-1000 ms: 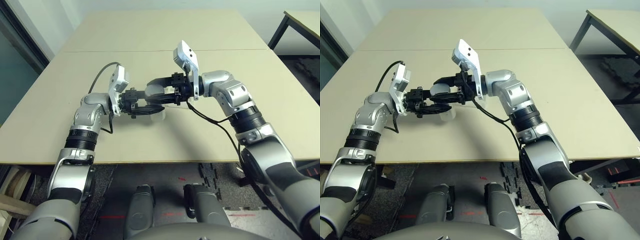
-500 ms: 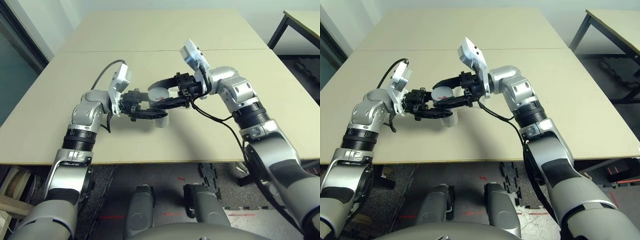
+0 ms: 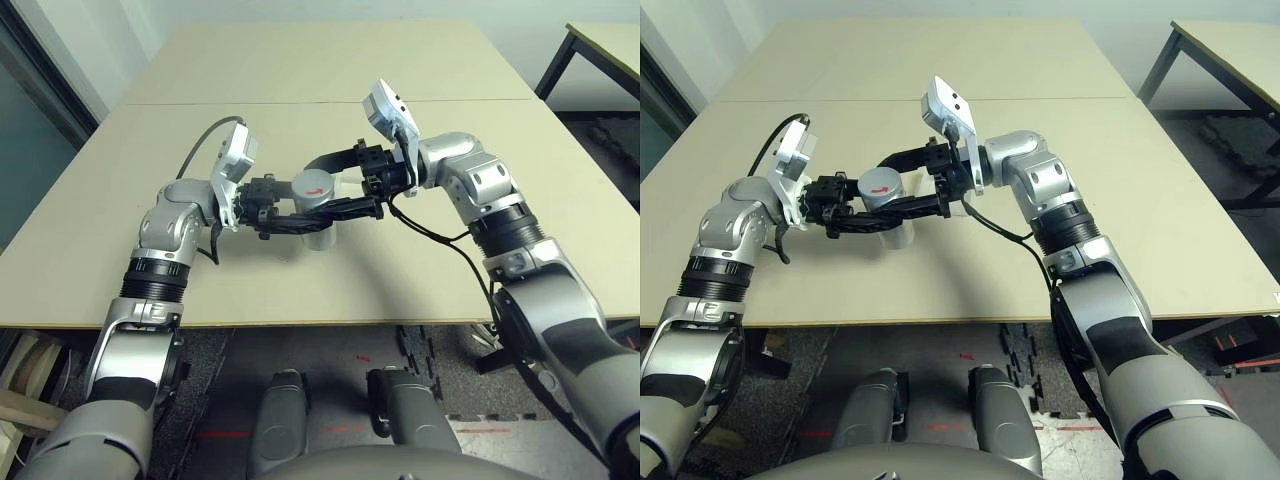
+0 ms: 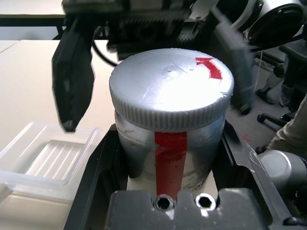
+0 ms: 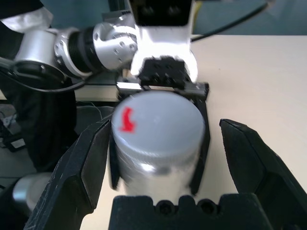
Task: Pour the medicine from the bottle into the box.
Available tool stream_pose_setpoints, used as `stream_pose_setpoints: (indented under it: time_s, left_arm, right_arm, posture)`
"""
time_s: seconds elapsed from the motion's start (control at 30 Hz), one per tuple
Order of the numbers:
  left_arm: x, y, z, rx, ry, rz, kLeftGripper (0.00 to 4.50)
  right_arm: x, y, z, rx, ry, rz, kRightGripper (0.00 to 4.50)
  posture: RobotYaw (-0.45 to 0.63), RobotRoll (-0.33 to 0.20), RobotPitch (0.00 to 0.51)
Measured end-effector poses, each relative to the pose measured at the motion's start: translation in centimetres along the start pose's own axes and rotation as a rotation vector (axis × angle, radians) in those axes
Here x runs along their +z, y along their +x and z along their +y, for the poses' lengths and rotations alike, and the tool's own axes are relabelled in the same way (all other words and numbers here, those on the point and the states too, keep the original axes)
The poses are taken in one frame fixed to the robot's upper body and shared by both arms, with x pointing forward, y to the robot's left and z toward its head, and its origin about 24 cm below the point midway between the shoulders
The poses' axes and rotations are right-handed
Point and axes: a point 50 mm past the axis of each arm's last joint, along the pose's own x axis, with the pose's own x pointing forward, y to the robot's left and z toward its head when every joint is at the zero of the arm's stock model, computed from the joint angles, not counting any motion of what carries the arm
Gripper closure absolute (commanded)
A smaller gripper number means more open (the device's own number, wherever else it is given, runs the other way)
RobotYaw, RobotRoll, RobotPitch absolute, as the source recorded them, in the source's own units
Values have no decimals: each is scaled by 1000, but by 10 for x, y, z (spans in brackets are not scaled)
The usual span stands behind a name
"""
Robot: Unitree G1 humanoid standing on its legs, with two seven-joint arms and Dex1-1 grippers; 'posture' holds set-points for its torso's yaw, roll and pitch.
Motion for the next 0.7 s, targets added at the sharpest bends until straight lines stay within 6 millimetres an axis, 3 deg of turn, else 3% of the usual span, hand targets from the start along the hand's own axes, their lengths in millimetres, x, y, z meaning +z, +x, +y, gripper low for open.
stream_pose_setpoints:
  time_s: [0.37, 0.7]
  left_arm:
    - [-9, -3, 4, 42, -9, 9, 1949]
    - [-6, -1, 3, 30, 0, 7, 1949]
  right_arm:
    - [10, 16, 5, 4, 4, -48, 0]
    - [3, 25, -3, -77, 18, -75, 0]
  posture:
    - [27, 0, 53]
    - [38, 0, 53]
